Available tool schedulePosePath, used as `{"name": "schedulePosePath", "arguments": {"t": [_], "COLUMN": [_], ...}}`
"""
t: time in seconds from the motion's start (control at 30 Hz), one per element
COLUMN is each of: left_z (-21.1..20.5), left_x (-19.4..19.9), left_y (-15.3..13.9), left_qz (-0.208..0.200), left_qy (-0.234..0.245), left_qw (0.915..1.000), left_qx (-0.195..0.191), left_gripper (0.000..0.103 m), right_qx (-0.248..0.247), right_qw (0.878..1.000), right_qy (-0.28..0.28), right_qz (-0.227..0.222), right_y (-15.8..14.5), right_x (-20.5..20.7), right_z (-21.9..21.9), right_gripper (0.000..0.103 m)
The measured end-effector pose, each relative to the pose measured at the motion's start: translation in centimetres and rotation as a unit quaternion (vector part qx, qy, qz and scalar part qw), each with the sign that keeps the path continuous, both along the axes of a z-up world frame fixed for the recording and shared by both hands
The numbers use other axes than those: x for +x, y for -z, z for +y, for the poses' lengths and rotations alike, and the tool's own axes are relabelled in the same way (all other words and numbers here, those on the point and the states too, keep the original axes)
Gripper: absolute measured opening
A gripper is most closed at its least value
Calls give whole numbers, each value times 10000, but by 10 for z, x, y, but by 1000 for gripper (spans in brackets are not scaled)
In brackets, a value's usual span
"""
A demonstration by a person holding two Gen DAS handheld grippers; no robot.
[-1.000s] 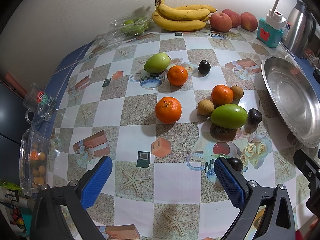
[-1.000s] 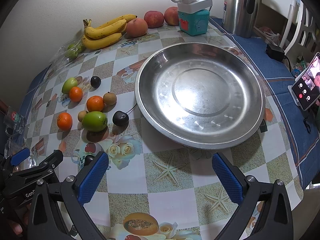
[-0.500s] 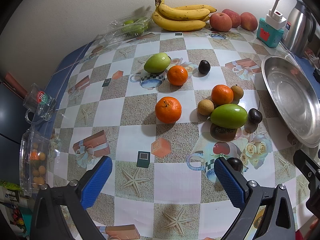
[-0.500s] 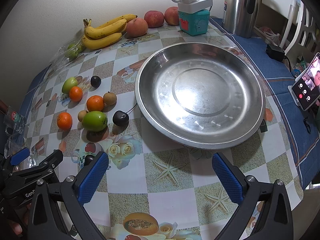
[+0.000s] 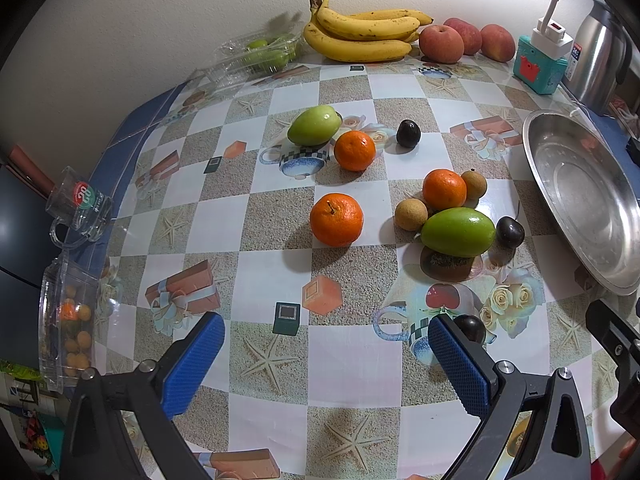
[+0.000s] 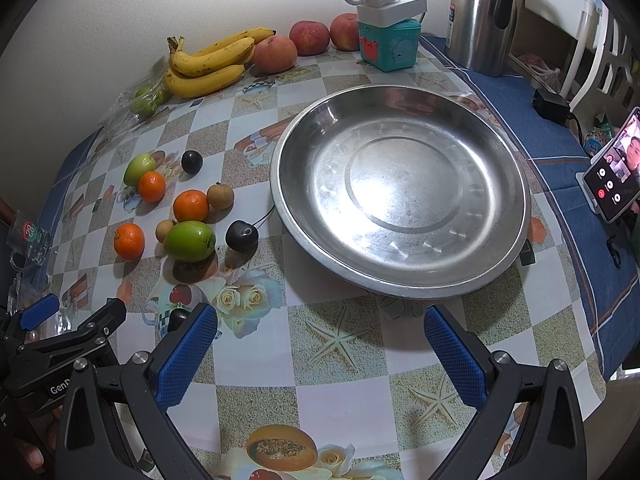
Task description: Organize fruits
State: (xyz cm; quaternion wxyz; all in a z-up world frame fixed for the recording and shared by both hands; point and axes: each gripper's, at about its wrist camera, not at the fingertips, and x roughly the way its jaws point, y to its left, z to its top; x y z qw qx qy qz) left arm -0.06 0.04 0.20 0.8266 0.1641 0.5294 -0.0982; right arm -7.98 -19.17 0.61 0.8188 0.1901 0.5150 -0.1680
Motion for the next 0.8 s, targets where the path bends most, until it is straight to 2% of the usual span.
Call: {"name": "schedulePosePath", "arguments": {"t": [0.33, 0.57, 0.8], "left_z": [0, -5, -23], "left_x": [0, -5, -14], "left_y": [0, -3, 2], "left_qz": [30, 146, 631], "left_qy": [-7, 162, 613], "left_qw": [10000, 9995, 9947], "left_qx": [-23, -208, -529], "left_gripper": [103, 103, 88], "right_qx": [21, 307, 639], "right_qw": [10000, 9985, 9953], "right_qy": [10, -113, -362], "right_qz": [-25, -446, -624], "right_y": [0, -14, -21], "right_x": [0, 1, 17], "right_z": [1, 3, -1], "right_gripper": [103, 103, 103]}}
